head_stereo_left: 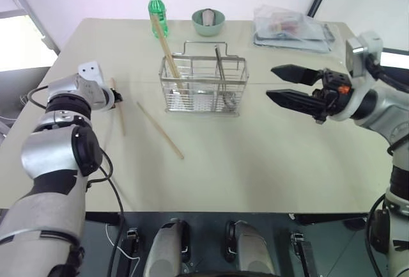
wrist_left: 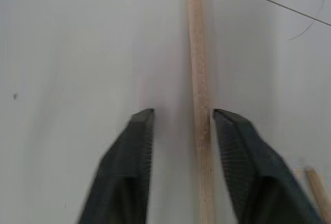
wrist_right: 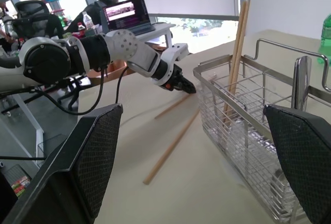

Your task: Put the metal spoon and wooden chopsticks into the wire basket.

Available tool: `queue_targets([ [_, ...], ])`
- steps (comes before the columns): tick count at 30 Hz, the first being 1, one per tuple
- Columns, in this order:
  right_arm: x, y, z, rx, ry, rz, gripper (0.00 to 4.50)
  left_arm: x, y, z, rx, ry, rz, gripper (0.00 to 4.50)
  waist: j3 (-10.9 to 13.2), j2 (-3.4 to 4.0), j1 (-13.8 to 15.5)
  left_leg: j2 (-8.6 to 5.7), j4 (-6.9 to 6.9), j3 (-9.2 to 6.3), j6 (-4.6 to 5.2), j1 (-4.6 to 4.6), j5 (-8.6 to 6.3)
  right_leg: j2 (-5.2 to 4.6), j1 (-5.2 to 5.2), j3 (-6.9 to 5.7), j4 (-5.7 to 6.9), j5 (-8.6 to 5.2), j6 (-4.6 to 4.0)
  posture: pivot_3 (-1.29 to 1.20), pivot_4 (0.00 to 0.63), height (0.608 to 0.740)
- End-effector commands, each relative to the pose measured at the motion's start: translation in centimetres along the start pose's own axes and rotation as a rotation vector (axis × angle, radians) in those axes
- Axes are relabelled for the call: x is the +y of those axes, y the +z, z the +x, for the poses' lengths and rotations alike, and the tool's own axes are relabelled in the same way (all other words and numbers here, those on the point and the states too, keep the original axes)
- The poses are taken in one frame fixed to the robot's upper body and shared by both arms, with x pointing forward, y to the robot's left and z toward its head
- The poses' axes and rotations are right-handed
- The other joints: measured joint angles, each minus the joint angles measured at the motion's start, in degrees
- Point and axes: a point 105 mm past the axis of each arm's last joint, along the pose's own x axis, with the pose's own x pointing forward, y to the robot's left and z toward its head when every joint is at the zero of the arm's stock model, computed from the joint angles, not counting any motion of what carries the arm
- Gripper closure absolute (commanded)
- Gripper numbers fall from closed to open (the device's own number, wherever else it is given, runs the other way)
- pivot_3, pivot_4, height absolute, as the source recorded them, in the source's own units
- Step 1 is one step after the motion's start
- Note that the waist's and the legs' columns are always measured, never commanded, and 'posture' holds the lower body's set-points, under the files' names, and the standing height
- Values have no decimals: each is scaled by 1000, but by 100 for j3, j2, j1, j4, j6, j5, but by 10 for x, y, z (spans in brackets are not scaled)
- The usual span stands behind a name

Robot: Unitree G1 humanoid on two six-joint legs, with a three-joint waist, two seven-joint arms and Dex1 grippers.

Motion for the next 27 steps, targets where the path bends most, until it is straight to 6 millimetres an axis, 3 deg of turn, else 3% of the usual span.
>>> queue_targets([
  [1,7,12,-1,-36,12,-49,0,-1,12,-5,-39,-1,-3,4463,0,0,3,0,0,0,0,0,0,0,0,0,0,0,0,0,150,707],
  [6,5,13,-1,-39,4,-47,0,2,16,-5,-66,13,-33,4463,0,0,-1,0,0,-1,4,0,-2,0,0,0,0,0,0,0,150,707],
  [9,4,13,-3,-36,-4,-42,0,3,45,-13,-219,-1,-99,4463,1,-2,-4,0,0,-1,4,0,-2,0,0,0,0,0,0,0,150,707],
  [11,1,12,-5,-27,-18,-43,0,-3,76,-28,-367,-61,-200,4463,1,-2,-3,1,0,-1,4,0,-2,0,0,0,0,0,0,0,150,707],
  [15,-2,16,-8,-22,-45,-37,0,-30,150,-89,-743,-352,-345,4463,14,-24,9,1,7,-5,1,-9,-1,-2,-2,-6,0,1,-1,0,150,707],
  [18,0,16,-9,-9,-53,-29,0,-60,188,-150,-964,-646,-407,4463,16,-28,7,2,33,-14,-10,-52,5,-4,-25,-18,-1,3,-2,0,150,707],
  [20,2,16,-9,-6,-54,-22,0,-81,198,-183,-1037,-795,-417,4463,16,-28,7,-1,36,-8,-1,-52,0,-8,-22,-16,-4,6,3,0,150,707],
  [22,3,16,-9,-4,-56,-20,0,-106,198,-203,-1058,-897,-389,4463,15,-27,6,-3,37,-7,4,-46,-2,-8,-12,-15,-7,7,6,0,150,707],
  [25,3,16,-9,-8,-69,-20,0,-133,189,-211,-1035,-960,-343,4463,15,-26,3,-1,39,-8,6,-32,-2,-4,0,-15,-1,7,7,0,150,707],
  [27,3,18,-11,-18,-87,-24,0,-155,177,-202,-1022,-905,-218,4463,15,-26,2,0,40,-11,11,-31,-4,0,0,-15,0,7,6,0,150,707],
])
